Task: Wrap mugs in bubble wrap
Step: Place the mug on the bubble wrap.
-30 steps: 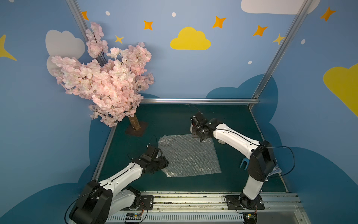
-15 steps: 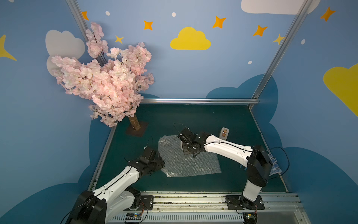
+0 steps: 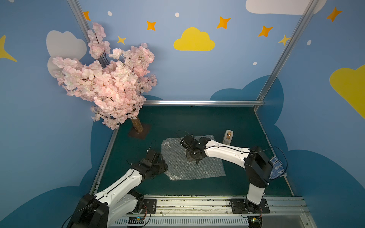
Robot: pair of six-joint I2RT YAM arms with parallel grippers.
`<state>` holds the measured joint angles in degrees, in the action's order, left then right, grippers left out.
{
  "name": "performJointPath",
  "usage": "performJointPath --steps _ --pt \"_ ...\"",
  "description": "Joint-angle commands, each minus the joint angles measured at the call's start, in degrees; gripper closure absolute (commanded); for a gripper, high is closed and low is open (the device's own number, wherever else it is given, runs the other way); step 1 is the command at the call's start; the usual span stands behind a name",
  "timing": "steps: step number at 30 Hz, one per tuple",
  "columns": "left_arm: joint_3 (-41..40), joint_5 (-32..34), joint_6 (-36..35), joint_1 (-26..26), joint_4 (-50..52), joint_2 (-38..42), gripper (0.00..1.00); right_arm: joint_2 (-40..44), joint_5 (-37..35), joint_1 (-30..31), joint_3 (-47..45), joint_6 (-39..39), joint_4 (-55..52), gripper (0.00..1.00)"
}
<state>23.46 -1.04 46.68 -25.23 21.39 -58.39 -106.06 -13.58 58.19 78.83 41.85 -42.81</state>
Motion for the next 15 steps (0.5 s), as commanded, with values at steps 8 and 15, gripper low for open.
performJointPath --steps 8,15 --pt "1.28 0.69 -0.88 0.27 1.55 0.71 0.28 -0.29 0.01 0.69 -1.43 2.04 3.2 1.0" --pt "3.1 2.02 -1.64 1.73 4.73 2.14 0.28 0.81 1.21 1.46 -3.84 3.11 3.71 0.74"
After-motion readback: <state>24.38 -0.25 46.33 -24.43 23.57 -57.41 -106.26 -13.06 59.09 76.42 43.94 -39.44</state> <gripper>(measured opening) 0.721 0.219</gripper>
